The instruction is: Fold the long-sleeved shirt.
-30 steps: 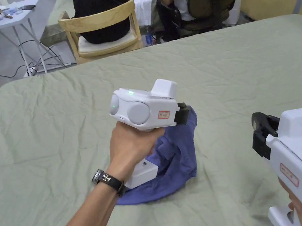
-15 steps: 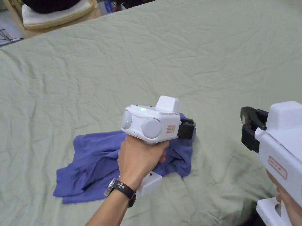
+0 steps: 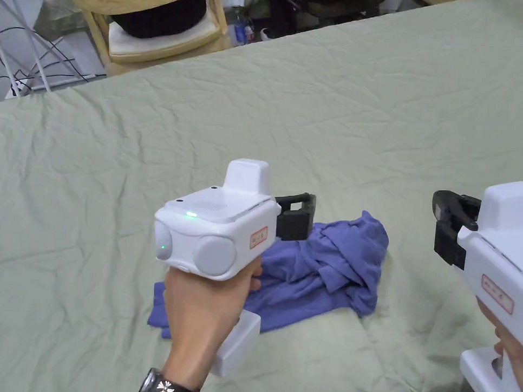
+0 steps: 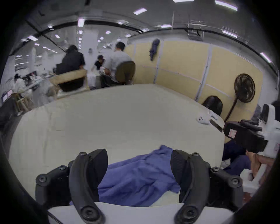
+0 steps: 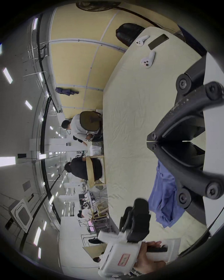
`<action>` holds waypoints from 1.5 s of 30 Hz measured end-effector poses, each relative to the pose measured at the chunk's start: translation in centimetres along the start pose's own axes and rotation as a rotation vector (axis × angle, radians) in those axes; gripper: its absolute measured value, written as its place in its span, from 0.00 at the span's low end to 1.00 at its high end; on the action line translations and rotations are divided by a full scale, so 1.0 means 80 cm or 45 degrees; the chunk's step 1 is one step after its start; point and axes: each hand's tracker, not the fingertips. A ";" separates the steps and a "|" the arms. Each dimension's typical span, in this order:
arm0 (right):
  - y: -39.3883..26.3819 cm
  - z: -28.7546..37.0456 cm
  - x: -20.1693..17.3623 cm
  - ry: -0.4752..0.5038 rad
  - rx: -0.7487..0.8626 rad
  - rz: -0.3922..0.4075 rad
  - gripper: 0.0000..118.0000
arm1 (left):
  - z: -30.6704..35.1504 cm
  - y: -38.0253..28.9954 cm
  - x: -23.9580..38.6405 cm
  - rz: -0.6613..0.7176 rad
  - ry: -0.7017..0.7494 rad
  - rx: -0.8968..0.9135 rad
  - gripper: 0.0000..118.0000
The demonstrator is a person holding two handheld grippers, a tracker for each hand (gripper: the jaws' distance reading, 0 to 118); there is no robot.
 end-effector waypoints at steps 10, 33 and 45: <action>0.021 0.019 -0.059 0.089 0.064 0.053 0.01 | 0.158 -0.057 -0.076 0.088 0.297 0.065 0.06; 0.004 0.006 -0.098 0.196 -0.020 0.122 0.01 | 0.128 -0.126 -0.153 0.155 0.198 -0.457 0.21; -0.034 -0.058 -0.082 0.152 -0.175 0.110 0.01 | -0.023 -0.099 -0.225 0.286 0.178 -0.437 0.65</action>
